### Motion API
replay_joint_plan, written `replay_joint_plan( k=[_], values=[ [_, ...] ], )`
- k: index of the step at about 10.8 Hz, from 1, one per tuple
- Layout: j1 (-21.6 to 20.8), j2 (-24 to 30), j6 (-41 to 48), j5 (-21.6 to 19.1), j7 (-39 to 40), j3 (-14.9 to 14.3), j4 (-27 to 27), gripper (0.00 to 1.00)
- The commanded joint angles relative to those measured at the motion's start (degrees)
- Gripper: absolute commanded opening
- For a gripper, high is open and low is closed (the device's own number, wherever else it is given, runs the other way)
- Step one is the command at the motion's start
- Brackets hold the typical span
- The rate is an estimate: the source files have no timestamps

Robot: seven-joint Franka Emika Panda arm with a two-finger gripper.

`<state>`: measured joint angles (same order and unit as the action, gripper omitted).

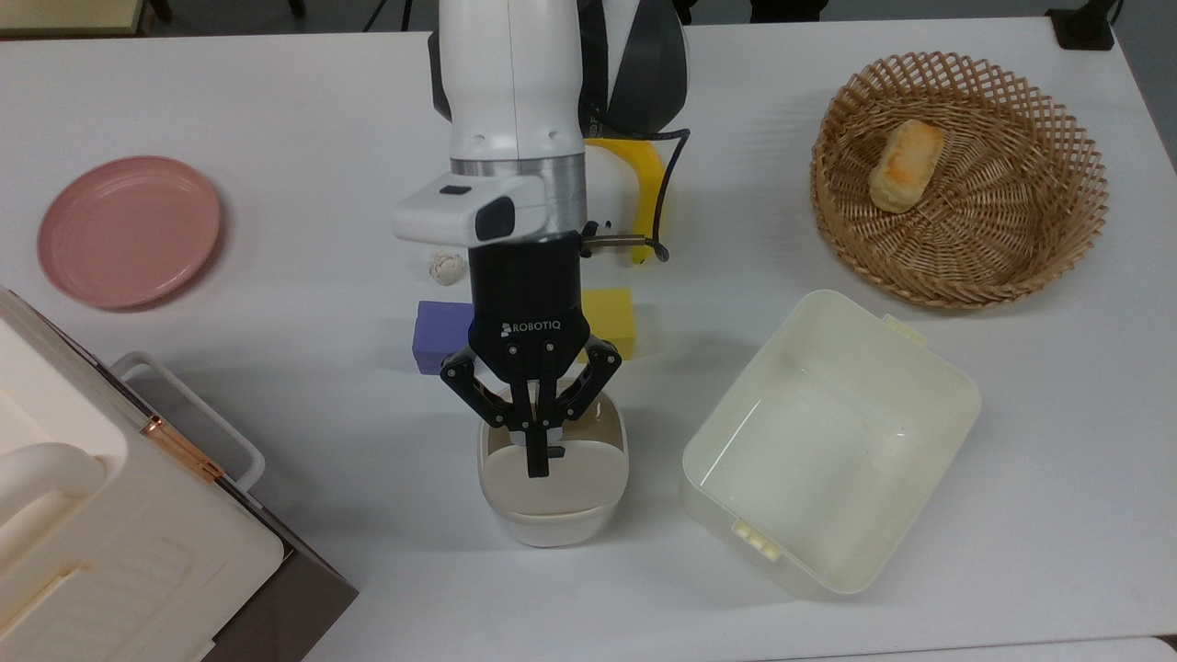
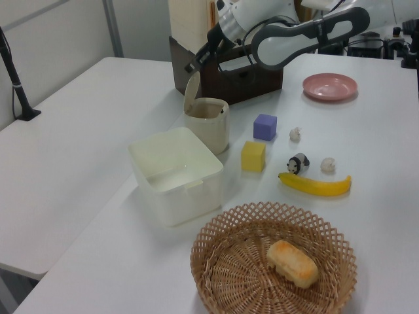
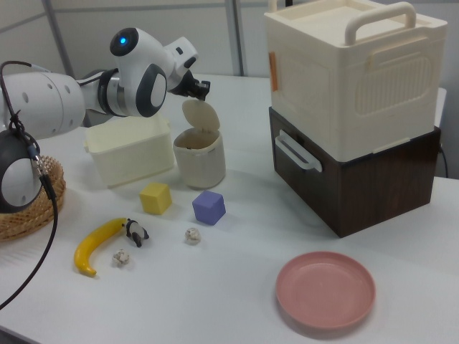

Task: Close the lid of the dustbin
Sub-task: 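Lower the gripper onto the raised lid, pushing it down, then press the lid flat onto the dustbin rim with the gripper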

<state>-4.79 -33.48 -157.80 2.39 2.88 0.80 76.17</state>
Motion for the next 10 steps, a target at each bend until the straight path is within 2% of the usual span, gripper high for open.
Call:
replay_joint_plan(
  k=[1,5,10],
  values=[
    [-0.39,0.86,8.36,-1.08,1.69,-0.01,-1.29,0.0],
    [-0.57,2.63,16.63,-1.16,1.95,0.08,-0.94,0.0],
    [-0.92,2.45,19.99,-0.99,1.95,0.08,0.81,0.0]
  ],
)
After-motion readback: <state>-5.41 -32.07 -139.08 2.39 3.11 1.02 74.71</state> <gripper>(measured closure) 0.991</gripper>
